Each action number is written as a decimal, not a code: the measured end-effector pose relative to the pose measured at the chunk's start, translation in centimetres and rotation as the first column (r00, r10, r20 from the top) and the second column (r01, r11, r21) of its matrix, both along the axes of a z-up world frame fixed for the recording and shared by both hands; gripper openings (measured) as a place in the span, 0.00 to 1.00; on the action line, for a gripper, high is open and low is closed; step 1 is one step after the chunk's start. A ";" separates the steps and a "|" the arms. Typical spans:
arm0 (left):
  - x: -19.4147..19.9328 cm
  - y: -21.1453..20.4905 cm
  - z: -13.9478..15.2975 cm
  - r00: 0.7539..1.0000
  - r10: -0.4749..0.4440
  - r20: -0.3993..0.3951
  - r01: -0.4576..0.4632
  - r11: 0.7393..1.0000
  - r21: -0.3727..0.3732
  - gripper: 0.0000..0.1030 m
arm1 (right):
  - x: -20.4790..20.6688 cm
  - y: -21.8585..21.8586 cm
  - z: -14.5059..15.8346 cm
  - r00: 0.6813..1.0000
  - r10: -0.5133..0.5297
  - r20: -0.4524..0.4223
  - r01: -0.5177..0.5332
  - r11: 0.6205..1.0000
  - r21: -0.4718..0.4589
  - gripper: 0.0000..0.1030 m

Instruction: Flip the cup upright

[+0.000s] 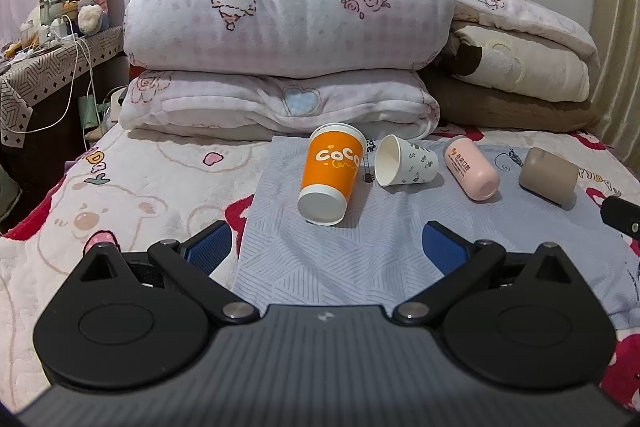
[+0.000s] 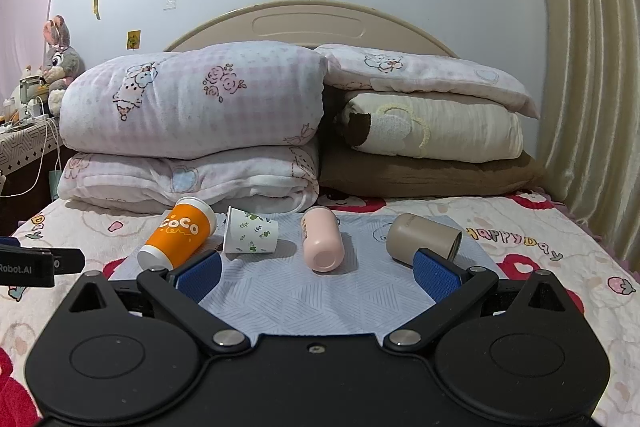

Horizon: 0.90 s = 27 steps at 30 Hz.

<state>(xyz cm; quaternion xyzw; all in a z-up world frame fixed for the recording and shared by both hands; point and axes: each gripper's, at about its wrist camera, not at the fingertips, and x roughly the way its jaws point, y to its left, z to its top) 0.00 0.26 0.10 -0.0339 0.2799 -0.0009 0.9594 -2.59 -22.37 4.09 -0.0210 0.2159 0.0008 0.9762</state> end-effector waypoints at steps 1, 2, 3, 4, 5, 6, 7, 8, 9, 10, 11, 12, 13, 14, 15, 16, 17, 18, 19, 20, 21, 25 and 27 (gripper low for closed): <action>-0.1 0.1 -0.1 1.000 -0.001 0.003 0.001 1.000 0.001 1.00 | 0.0 0.0 0.0 1.000 -0.001 -0.002 0.001 1.000 0.001 1.00; -0.1 0.1 -0.1 1.000 -0.002 0.006 0.002 1.000 0.002 1.00 | 0.0 -0.1 -0.1 1.000 -0.003 -0.004 0.003 1.000 0.001 1.00; -0.1 0.2 -0.1 1.000 -0.002 0.008 0.002 1.000 0.003 1.00 | 0.0 -0.1 -0.1 1.000 -0.004 -0.006 0.004 1.000 0.002 1.00; -0.1 0.1 -0.2 1.000 -0.002 0.011 0.001 1.000 0.006 1.00 | 0.0 -0.1 -0.2 1.000 -0.004 -0.008 0.004 1.000 0.002 1.00; -0.1 0.2 -0.2 1.000 -0.001 0.011 0.001 1.000 0.006 1.00 | 0.1 -0.1 -0.2 1.000 -0.005 -0.009 0.005 1.000 0.002 1.00; -0.1 0.1 -0.2 1.000 -0.002 0.010 0.002 1.000 0.007 1.00 | 0.0 0.0 -0.2 1.000 -0.006 -0.010 0.006 1.000 0.001 1.00; -0.1 0.2 -0.3 1.000 -0.004 0.008 0.004 1.000 0.003 1.00 | 0.0 -0.1 -0.3 1.000 -0.007 -0.011 0.007 1.000 0.001 1.00; -0.1 0.1 -0.3 1.000 -0.005 0.007 0.005 1.000 -0.002 1.00 | 0.0 -0.1 -0.3 1.000 -0.007 -0.013 0.007 1.000 0.002 1.00; -0.1 0.1 -0.4 1.000 -0.006 0.003 0.006 1.000 -0.008 1.00 | 0.0 -0.1 -0.3 1.000 -0.005 -0.014 0.005 1.000 0.003 1.00; -0.1 0.2 -0.5 1.000 -0.005 0.001 0.005 1.000 -0.011 1.00 | 0.1 -0.1 -0.2 1.000 -0.005 -0.016 0.005 1.000 0.003 1.00; -0.1 0.2 -0.5 1.000 -0.004 0.001 0.004 1.000 -0.013 1.00 | 0.1 -0.1 -0.2 1.000 -0.005 -0.016 0.006 1.000 0.003 1.00; -0.1 0.2 -0.5 1.000 -0.005 0.002 0.005 1.000 -0.009 1.00 | 0.1 -0.1 -0.2 1.000 -0.007 -0.017 0.007 1.000 0.003 1.00; -0.1 0.2 -0.5 1.000 -0.004 0.003 0.004 1.000 -0.007 1.00 | 0.1 -0.1 -0.2 1.000 -0.007 -0.018 0.007 1.000 0.002 1.00; -0.1 0.2 -0.6 1.000 -0.003 0.005 0.003 1.000 -0.005 1.00 | 0.1 -0.1 -0.2 1.000 -0.009 -0.019 0.009 1.000 0.002 1.00; -0.2 0.2 -0.7 1.000 -0.004 0.007 0.004 1.000 -0.004 1.00 | 0.1 -0.2 -0.3 1.000 -0.010 -0.020 0.010 1.000 0.002 1.00; -0.2 0.2 -0.7 1.000 -0.004 0.010 0.005 1.000 -0.004 1.00 | 0.1 -0.2 -0.3 1.000 -0.011 -0.023 0.011 1.000 0.003 1.00; -0.2 0.2 -0.7 1.000 -0.005 0.012 0.005 1.000 -0.005 1.00 | 0.1 -0.2 -0.3 1.000 -0.012 -0.024 0.013 1.000 0.003 1.00; -0.2 0.2 -0.7 1.000 -0.007 0.015 0.007 1.000 -0.006 1.00 | 0.1 -0.2 -0.3 1.000 -0.013 -0.026 0.014 1.000 0.004 1.00; -0.2 0.2 -0.7 1.000 -0.008 0.016 0.008 1.000 -0.006 1.00 | 0.1 -0.2 -0.4 1.000 -0.014 -0.027 0.014 1.000 0.004 1.00; -0.2 0.2 -0.7 1.000 -0.009 0.017 0.009 1.000 -0.007 1.00 | 0.1 -0.2 -0.4 0.999 -0.014 -0.029 0.014 1.000 0.004 1.00; -0.3 0.1 -0.7 1.000 -0.009 0.019 0.010 1.000 -0.007 1.00 | 0.1 -0.1 -0.4 0.999 -0.013 -0.030 0.013 1.000 0.002 1.00; -0.2 0.1 -0.8 1.000 -0.009 0.016 0.009 1.000 -0.005 1.00 | 0.1 -0.1 -0.4 0.999 -0.015 -0.032 0.015 1.000 -0.004 1.00; -0.2 0.1 -0.8 1.000 -0.009 0.017 0.009 1.000 -0.006 1.00 | 0.1 -0.1 -0.4 0.999 -0.016 -0.033 0.016 1.000 -0.002 1.00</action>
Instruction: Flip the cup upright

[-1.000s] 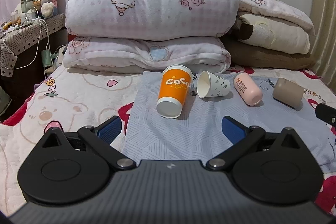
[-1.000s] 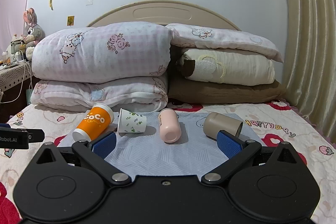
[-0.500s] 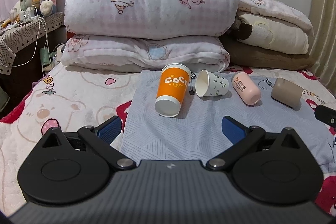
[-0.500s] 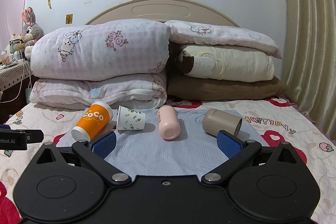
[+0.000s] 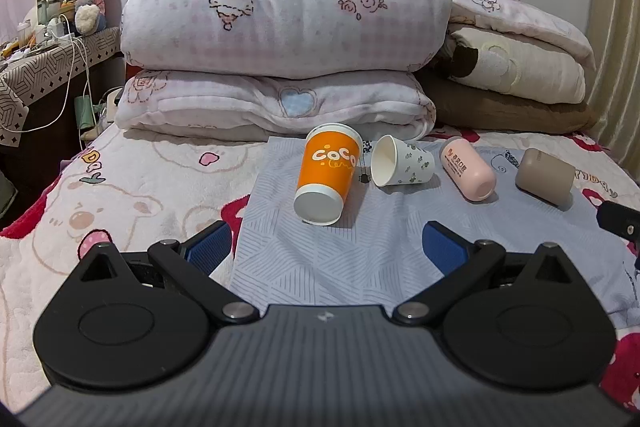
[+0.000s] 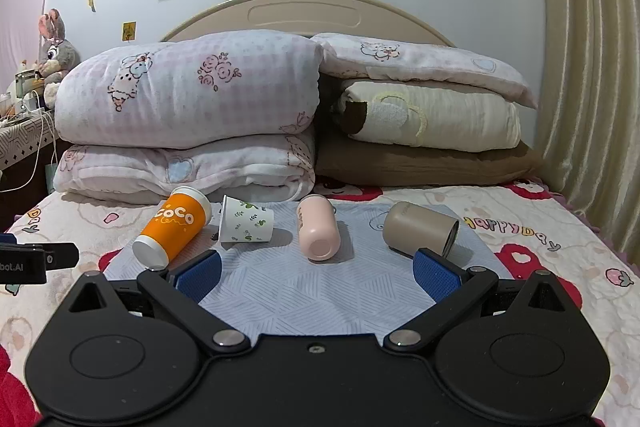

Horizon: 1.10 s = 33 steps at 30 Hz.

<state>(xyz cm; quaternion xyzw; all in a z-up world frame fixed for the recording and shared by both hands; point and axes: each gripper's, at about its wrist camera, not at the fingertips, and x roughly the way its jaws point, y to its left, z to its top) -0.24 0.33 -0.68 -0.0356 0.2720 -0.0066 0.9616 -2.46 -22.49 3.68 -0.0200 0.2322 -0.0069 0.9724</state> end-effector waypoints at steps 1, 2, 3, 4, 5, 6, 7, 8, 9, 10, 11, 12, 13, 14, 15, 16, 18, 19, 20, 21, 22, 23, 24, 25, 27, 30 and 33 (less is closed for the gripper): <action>0.0 0.0 0.0 1.000 0.000 0.000 0.000 1.000 -0.002 1.00 | 0.0 0.0 0.0 1.000 -0.001 -0.002 0.001 1.000 0.001 1.00; 0.0 0.0 0.0 1.000 0.000 0.000 0.000 1.000 -0.001 1.00 | 0.0 0.0 0.0 1.000 -0.003 -0.004 0.003 1.000 0.000 1.00; 0.0 0.0 0.0 1.000 0.000 -0.001 0.000 1.000 -0.001 1.00 | 0.0 0.0 0.0 1.000 -0.004 -0.005 0.004 1.000 -0.001 1.00; 0.0 0.0 -0.1 1.000 0.001 -0.002 -0.001 1.000 -0.005 1.00 | 0.0 -0.1 -0.1 1.000 -0.006 -0.008 0.006 1.000 -0.002 1.00; 0.1 0.0 -0.1 1.000 0.001 -0.004 -0.002 1.000 -0.010 1.00 | 0.0 -0.1 -0.1 1.000 -0.008 -0.011 0.008 1.000 -0.003 1.00; 0.1 0.0 -0.2 1.000 0.002 -0.006 -0.002 1.000 -0.014 1.00 | 0.1 -0.1 -0.1 1.000 -0.010 -0.013 0.010 1.000 -0.003 1.00; 0.1 0.0 -0.2 1.000 0.002 -0.009 -0.002 1.000 -0.020 1.00 | 0.2 -0.1 -0.1 1.000 -0.012 -0.016 0.012 1.000 -0.003 1.00; 0.1 0.1 -0.3 1.000 0.003 -0.011 -0.003 1.000 -0.024 1.00 | 0.2 -0.2 -0.1 1.000 -0.013 -0.018 0.013 1.000 -0.002 1.00; 0.1 0.1 -0.3 1.000 0.004 -0.013 -0.004 1.000 -0.028 1.00 | 0.2 -0.2 -0.2 1.000 -0.015 -0.020 0.015 1.000 0.000 1.00; 0.1 0.2 -0.4 1.000 0.005 -0.015 -0.005 1.000 -0.030 1.00 | 0.3 -0.2 -0.2 1.000 -0.017 -0.024 0.017 1.000 0.001 1.00; 0.2 0.2 -0.4 1.000 0.005 -0.017 -0.006 1.000 -0.030 1.00 | 0.3 -0.2 -0.2 0.999 -0.019 -0.029 0.019 1.000 0.000 1.00; 0.2 0.2 -0.4 1.000 0.006 -0.019 -0.006 1.000 -0.029 1.00 | 0.4 -0.2 -0.3 0.999 -0.022 -0.036 0.022 1.000 -0.004 1.00; 0.2 0.2 -0.5 1.000 0.006 -0.022 -0.007 1.000 -0.029 1.00 | 0.5 -0.2 -0.4 0.998 -0.029 -0.048 0.029 0.999 -0.013 1.00; 0.2 0.2 -0.4 1.000 0.006 -0.024 -0.007 1.000 -0.028 1.00 | 0.6 -0.2 -0.5 0.998 -0.037 -0.060 0.036 0.999 -0.023 1.00; 0.2 0.2 -0.4 1.000 0.005 -0.026 -0.006 1.000 -0.028 1.00 | 0.7 -0.2 -0.7 0.997 -0.043 -0.068 0.042 0.999 -0.029 1.00; 0.2 0.2 -0.4 1.000 0.005 -0.027 -0.005 1.000 -0.027 1.00 | 0.7 -0.3 -0.8 0.996 -0.049 -0.077 0.047 0.999 -0.028 1.00; 0.3 0.2 -0.4 1.000 0.003 -0.028 -0.004 1.000 -0.027 1.00 | 0.8 -0.5 -1.0 0.995 -0.054 -0.087 0.053 0.999 -0.015 1.00; 0.2 0.2 -0.4 1.000 0.004 -0.028 -0.004 1.000 -0.027 1.00 | 0.8 -0.6 -1.0 0.994 -0.054 -0.095 0.054 0.999 -0.006 1.00; 0.2 0.2 -0.4 1.000 0.003 -0.028 -0.004 1.000 -0.027 1.00 | 0.9 -0.7 -1.0 0.994 -0.054 -0.100 0.054 0.999 -0.001 1.00; 0.3 0.2 -0.4 1.000 0.002 -0.029 -0.003 1.000 -0.027 1.00 | 0.9 -0.8 -1.0 0.993 -0.055 -0.104 0.055 0.998 0.002 1.00; 0.2 0.1 -0.4 1.000 0.001 -0.029 -0.002 1.000 -0.027 1.00 | 1.0 -0.8 -1.1 0.993 -0.055 -0.108 0.056 0.998 0.003 1.00; 0.2 0.1 -0.4 1.000 0.001 -0.029 -0.002 1.000 -0.026 1.00 | 1.0 -0.8 -1.1 0.992 -0.056 -0.112 0.057 0.998 0.002 1.00; 0.2 0.1 -0.4 1.000 0.001 -0.030 -0.002 1.000 -0.025 1.00 | 1.0 -0.8 -1.1 0.992 -0.055 -0.115 0.056 0.998 0.003 1.00; 0.2 0.1 -0.4 1.000 0.001 -0.029 -0.002 1.000 -0.026 1.00 | 1.0 -0.7 -1.2 0.992 -0.053 -0.117 0.054 0.999 0.004 1.00; 0.2 0.1 -0.4 1.000 0.002 -0.029 -0.002 1.000 -0.026 1.00 | 1.0 -0.6 -1.2 0.991 -0.050 -0.121 0.051 0.999 0.004 1.00; 0.3 0.0 -0.4 1.000 0.002 -0.030 -0.003 1.000 -0.026 1.00 | 1.1 -0.4 -1.3 0.991 -0.045 -0.125 0.046 0.999 0.000 1.00; 0.2 0.0 -0.5 0.999 0.001 -0.034 -0.002 1.000 -0.025 1.00 | 1.1 -0.3 -1.3 0.991 -0.043 -0.127 0.043 0.999 -0.004 1.00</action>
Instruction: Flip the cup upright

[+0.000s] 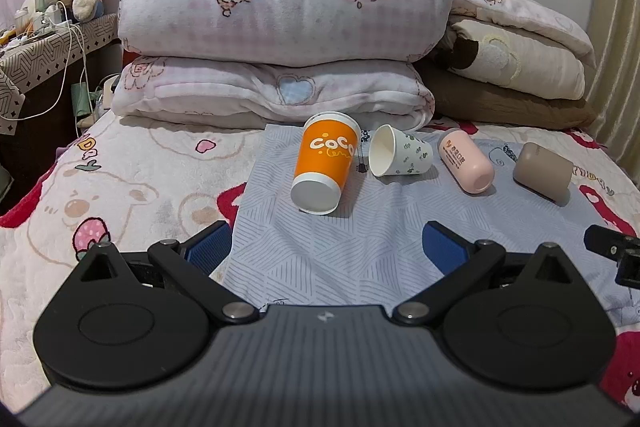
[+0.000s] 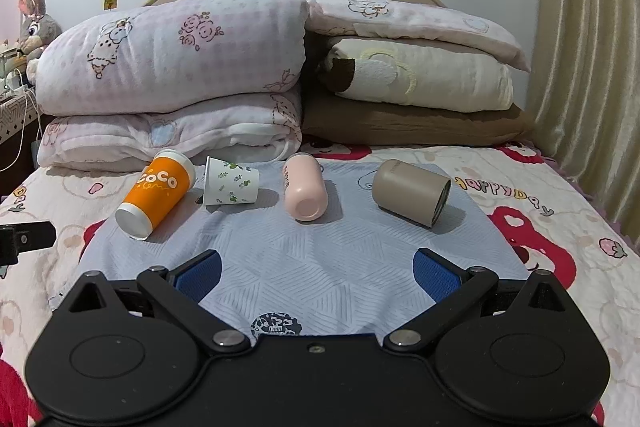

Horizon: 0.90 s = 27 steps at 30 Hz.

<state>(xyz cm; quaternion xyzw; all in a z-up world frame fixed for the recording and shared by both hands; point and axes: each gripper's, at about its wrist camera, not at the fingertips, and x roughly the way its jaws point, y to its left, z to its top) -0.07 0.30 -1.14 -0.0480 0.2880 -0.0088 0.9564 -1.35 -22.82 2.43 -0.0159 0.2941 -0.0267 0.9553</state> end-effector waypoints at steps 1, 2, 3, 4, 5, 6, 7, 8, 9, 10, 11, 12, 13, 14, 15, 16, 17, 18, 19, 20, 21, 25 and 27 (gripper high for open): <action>0.0 -0.1 0.0 1.000 -0.001 -0.002 0.001 1.000 0.000 1.00 | 0.0 0.0 0.0 1.000 0.000 -0.001 0.000 1.000 -0.001 1.00; 0.0 -0.1 0.0 1.000 -0.002 -0.003 0.002 1.000 0.001 1.00 | 0.0 0.0 0.0 1.000 0.000 -0.002 0.000 1.000 -0.001 1.00; 0.1 -0.1 0.0 1.000 -0.003 -0.004 0.003 1.000 0.001 1.00 | 0.0 0.0 0.0 1.000 -0.001 -0.003 0.001 1.000 -0.002 1.00; 0.1 -0.2 0.0 1.000 -0.004 -0.005 0.004 1.000 0.002 1.00 | 0.0 0.1 0.0 1.000 -0.002 -0.004 0.002 1.000 -0.003 1.00; 0.1 -0.2 0.0 1.000 -0.003 -0.004 0.003 1.000 0.002 1.00 | 0.1 0.1 0.0 1.000 -0.002 -0.004 0.002 1.000 -0.003 1.00; 0.1 -0.2 0.0 1.000 -0.003 -0.005 0.003 1.000 0.003 1.00 | 0.1 0.1 0.0 1.000 -0.002 -0.005 0.002 1.000 -0.003 1.00; 0.1 -0.2 -0.1 1.000 -0.005 -0.007 0.005 1.000 0.003 1.00 | 0.1 0.1 0.0 1.000 -0.002 -0.006 0.002 1.000 -0.003 1.00; 0.0 -0.2 -0.1 1.000 -0.006 -0.009 0.006 1.000 0.004 1.00 | 0.1 0.0 -0.1 1.000 -0.002 -0.006 0.002 1.000 -0.003 1.00; 0.0 -0.2 -0.1 1.000 -0.009 -0.011 0.009 1.000 0.005 1.00 | 0.1 0.0 -0.1 1.000 -0.002 -0.007 0.002 1.000 -0.005 1.00; 0.0 -0.3 -0.1 1.000 -0.011 -0.015 0.011 1.000 0.005 1.00 | 0.0 0.0 -0.1 1.000 -0.001 -0.008 0.001 1.000 -0.006 1.00; 0.0 -0.3 -0.1 1.000 -0.014 -0.020 0.014 1.000 0.004 1.00 | 0.0 0.0 -0.2 1.000 0.001 -0.008 -0.001 1.000 -0.007 1.00; 0.1 -0.3 0.0 0.999 -0.019 -0.029 0.019 1.000 0.002 1.00 | 0.0 -0.1 -0.2 1.000 0.002 -0.008 -0.002 1.000 -0.009 1.00; 0.1 -0.4 0.1 0.999 -0.026 -0.038 0.026 1.000 -0.003 1.00 | 0.0 -0.1 -0.1 1.000 0.004 -0.009 -0.004 1.000 -0.010 1.00; 0.1 -0.4 0.3 0.999 -0.033 -0.043 0.033 0.999 -0.008 1.00 | 0.0 -0.1 -0.1 1.000 0.009 -0.009 -0.009 1.000 -0.008 1.00; 0.2 -0.5 0.6 0.998 -0.041 -0.045 0.041 0.999 -0.013 1.00 | 0.0 -0.2 0.1 1.000 0.024 -0.005 -0.024 1.000 -0.004 1.00; 0.4 -0.6 1.0 0.998 -0.046 -0.050 0.045 0.999 -0.020 1.00 | 0.0 -0.4 0.4 0.999 0.044 0.002 -0.044 0.999 0.004 1.00; 0.8 -0.6 1.4 0.997 -0.051 -0.060 0.049 0.998 -0.029 1.00 | 0.1 -0.4 0.7 0.998 0.066 0.010 -0.066 0.998 0.010 1.00; 1.2 -0.7 1.8 0.996 -0.060 -0.067 0.057 0.998 -0.041 1.00 | 0.2 -0.6 1.1 0.994 0.107 0.016 -0.108 0.994 0.017 1.00; 1.7 -0.8 2.3 0.995 -0.063 -0.072 0.060 0.997 -0.051 1.00 | 0.4 -0.7 1.6 0.985 0.173 0.019 -0.173 0.985 0.021 1.00; 2.2 -0.9 2.7 0.995 -0.060 -0.076 0.056 0.997 -0.054 1.00 | 0.7 -0.8 2.1 0.973 0.227 0.027 -0.228 0.974 0.014 1.00; 2.8 -1.1 3.2 0.995 -0.050 -0.081 0.046 0.998 -0.052 1.00 | 0.9 -0.7 2.5 0.962 0.271 0.038 -0.271 0.963 0.001 1.00; 5.3 -1.8 4.4 0.993 -0.032 -0.112 0.024 0.997 -0.073 1.00 | 2.6 -0.4 4.7 0.873 0.483 0.074 -0.472 0.872 -0.128 1.00; 6.6 -2.1 4.5 0.991 -0.030 -0.132 0.017 0.995 -0.099 1.00 | 4.0 0.0 5.1 0.841 0.540 0.039 -0.526 0.832 -0.178 1.00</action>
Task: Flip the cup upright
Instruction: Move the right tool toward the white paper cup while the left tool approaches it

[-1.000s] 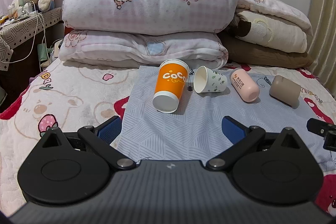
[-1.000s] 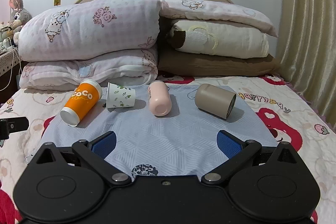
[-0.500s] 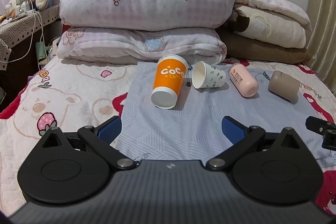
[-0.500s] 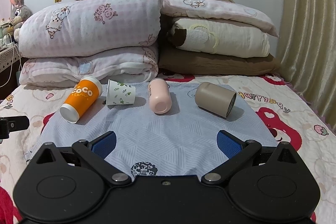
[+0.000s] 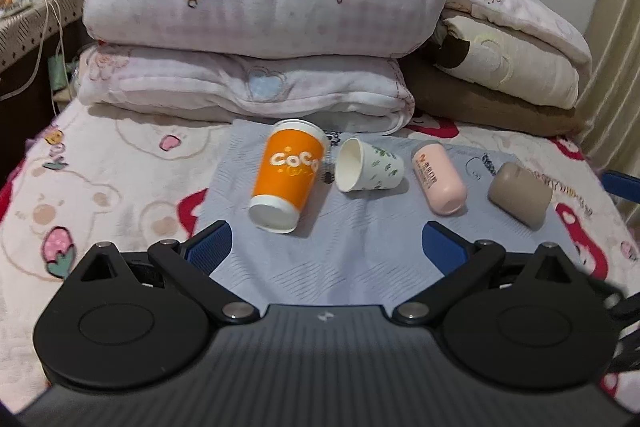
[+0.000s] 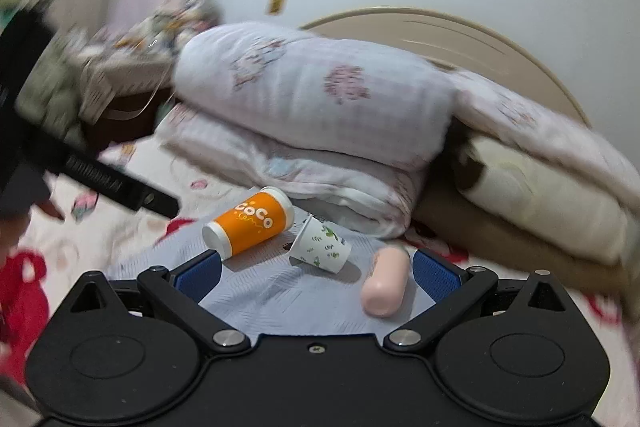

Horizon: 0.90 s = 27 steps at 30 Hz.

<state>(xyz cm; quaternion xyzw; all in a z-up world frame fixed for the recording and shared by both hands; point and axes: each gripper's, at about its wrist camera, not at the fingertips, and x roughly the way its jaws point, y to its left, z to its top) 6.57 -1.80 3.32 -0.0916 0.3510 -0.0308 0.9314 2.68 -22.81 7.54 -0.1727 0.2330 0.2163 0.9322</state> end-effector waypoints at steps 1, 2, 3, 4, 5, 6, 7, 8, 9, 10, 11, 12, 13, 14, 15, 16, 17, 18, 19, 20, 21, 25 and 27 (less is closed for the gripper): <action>0.6 -0.2 -0.2 1.000 0.005 -0.018 -0.005 1.000 -0.017 0.99 | 1.1 0.3 0.0 0.999 0.036 -0.017 -0.037 0.998 -0.045 0.99; 1.3 -0.3 -0.5 0.999 0.001 -0.036 -0.003 0.999 -0.040 0.98 | 2.0 0.8 0.0 0.997 0.070 -0.030 -0.072 0.993 -0.089 0.98; 2.0 -0.5 -0.9 0.998 -0.002 -0.058 -0.002 0.998 -0.068 0.98 | 2.7 1.2 -0.1 0.995 0.096 -0.038 -0.100 0.987 -0.124 0.98; 2.8 -0.8 -1.3 0.997 0.001 -0.079 -0.008 0.996 -0.091 0.98 | 3.5 1.7 -0.3 0.989 0.142 -0.049 -0.148 0.975 -0.168 0.98; 3.4 -1.0 -1.7 0.995 0.007 -0.095 -0.018 0.994 -0.109 0.97 | 4.1 2.0 -0.5 0.981 0.184 -0.061 -0.192 0.959 -0.209 0.98; 4.1 -1.3 -2.2 0.994 0.017 -0.109 -0.031 0.991 -0.129 0.97 | 4.8 2.6 -0.9 0.970 0.233 -0.071 -0.243 0.934 -0.261 0.98; 4.6 -1.6 -2.6 0.993 0.026 -0.114 -0.042 0.989 -0.145 0.97 | 5.3 3.1 -1.4 0.960 0.268 -0.083 -0.281 0.910 -0.304 0.98; 5.3 -1.8 -3.1 0.992 0.033 -0.121 -0.053 0.985 -0.163 0.97 | 5.9 3.4 -1.7 0.953 0.288 -0.096 -0.304 0.894 -0.328 0.98; 5.8 -1.9 -3.5 0.991 0.043 -0.127 -0.066 0.982 -0.178 0.97 | 6.4 3.8 -2.1 0.945 0.305 -0.114 -0.326 0.883 -0.339 0.97; 6.3 -2.1 -3.9 0.990 0.059 -0.129 -0.084 0.977 -0.198 0.97 | 7.2 4.0 -2.5 0.939 0.316 -0.138 -0.345 0.874 -0.342 0.97; 6.7 -2.2 -4.4 0.989 0.071 -0.130 -0.098 0.971 -0.218 0.97 | 7.8 4.3 -2.8 0.935 0.319 -0.155 -0.354 0.870 -0.343 0.97; 7.3 -2.2 -4.8 0.988 0.076 -0.134 -0.106 0.966 -0.237 0.97 | 8.7 4.5 -3.3 0.933 0.318 -0.171 -0.359 0.866 -0.347 0.97; 7.9 -2.2 -5.3 0.986 0.079 -0.144 -0.114 0.960 -0.255 0.96 | 9.5 4.7 -3.8 0.932 0.317 -0.178 -0.361 0.863 -0.354 0.97; 8.5 -2.1 -5.9 0.984 0.080 -0.157 -0.122 0.953 -0.277 0.96 | 10.1 4.7 -4.2 0.931 0.317 -0.180 -0.362 0.860 -0.359 0.97; 9.1 -2.1 -6.6 0.982 0.078 -0.169 -0.127 0.945 -0.301 0.96 | 10.8 4.7 -4.7 0.930 0.319 -0.183 -0.365 0.856 -0.366 0.96; 9.7 -2.1 -7.3 0.980 0.078 -0.183 -0.133 0.939 -0.316 0.95 | 11.2 4.6 -5.1 0.929 0.321 -0.186 -0.369 0.852 -0.371 0.96; 10.4 -2.0 -7.9 0.977 0.077 -0.201 -0.141 0.934 -0.329 0.95 | 11.7 4.6 -5.7 0.924 0.328 -0.195 -0.379 0.845 -0.378 0.95; 10.9 -2.0 -8.5 0.973 0.074 -0.216 -0.147 0.928 -0.343 0.94 | 12.4 4.6 -6.3 0.917 0.340 -0.209 -0.397 0.831 -0.389 0.94; 11.5 -2.0 -9.1 0.971 0.072 -0.229 -0.152 0.922 -0.355 0.94 | 13.2 4.7 -7.1 0.911 0.347 -0.222 -0.410 0.818 -0.403 0.92; 12.0 -1.9 -9.6 0.968 0.071 -0.243 -0.158 0.919 -0.360 0.93 | 13.9 4.8 -7.7 0.909 0.347 -0.233 -0.415 0.808 -0.417 0.91; 12.3 -1.8 -10.0 0.965 0.070 -0.253 -0.162 0.917 -0.365 0.93 | 14.7 5.0 -8.4 0.905 0.349 -0.242 -0.423 0.799 -0.428 0.90; 14.0 -1.4 -11.4 0.957 0.056 -0.284 -0.172 0.899 -0.404 0.90 | 17.7 5.5 -10.3 0.899 0.350 -0.262 -0.433 0.796 -0.424 0.87; 14.9 -1.2 -11.8 0.956 0.026 -0.294 -0.160 0.883 -0.441 0.89 | 18.7 5.7 -11.2 0.899 0.345 -0.271 -0.435 0.786 -0.440 0.84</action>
